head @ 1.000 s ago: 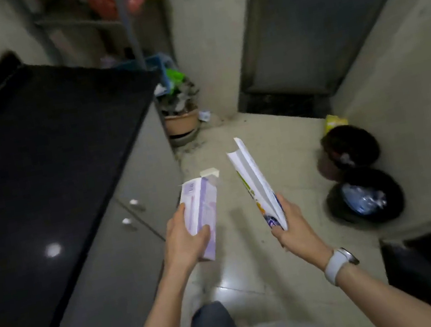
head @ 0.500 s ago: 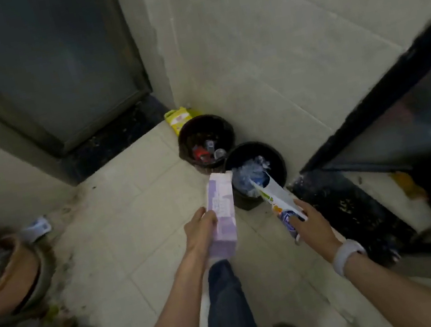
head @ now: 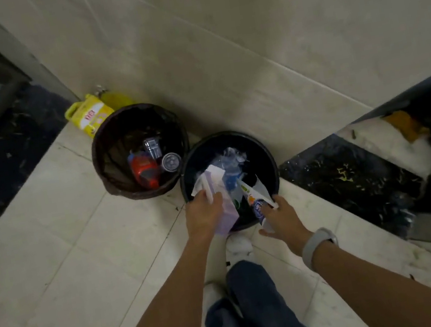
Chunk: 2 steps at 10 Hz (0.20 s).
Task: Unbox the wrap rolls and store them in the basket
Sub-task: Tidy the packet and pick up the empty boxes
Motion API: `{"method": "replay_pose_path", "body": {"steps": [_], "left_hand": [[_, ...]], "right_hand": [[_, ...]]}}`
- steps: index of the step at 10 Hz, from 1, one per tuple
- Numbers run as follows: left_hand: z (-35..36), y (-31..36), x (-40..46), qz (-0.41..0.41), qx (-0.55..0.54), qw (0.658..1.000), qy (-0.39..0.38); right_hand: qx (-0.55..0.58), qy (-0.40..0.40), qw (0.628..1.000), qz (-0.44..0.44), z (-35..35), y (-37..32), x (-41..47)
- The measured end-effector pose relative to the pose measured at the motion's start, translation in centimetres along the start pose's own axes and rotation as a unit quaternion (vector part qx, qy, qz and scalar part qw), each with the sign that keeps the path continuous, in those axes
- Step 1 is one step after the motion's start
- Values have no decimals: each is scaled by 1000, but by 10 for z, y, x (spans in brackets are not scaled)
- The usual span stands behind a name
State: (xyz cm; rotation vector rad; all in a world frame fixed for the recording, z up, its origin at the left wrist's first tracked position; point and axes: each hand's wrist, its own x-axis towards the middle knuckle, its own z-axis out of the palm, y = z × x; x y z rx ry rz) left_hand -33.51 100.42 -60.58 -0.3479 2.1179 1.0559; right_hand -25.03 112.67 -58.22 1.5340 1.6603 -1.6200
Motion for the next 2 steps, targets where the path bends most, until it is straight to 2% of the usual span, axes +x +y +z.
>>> {"method": "replay_pose_path", "body": {"steps": [1, 2], "left_hand": [[23, -12, 47, -3, -2, 1000, -16], [26, -15, 58, 3, 43, 998, -33]], "right_hand": [[-8, -25, 1000, 10, 7, 5, 50], [-57, -13, 998, 13, 2, 3, 63]]}}
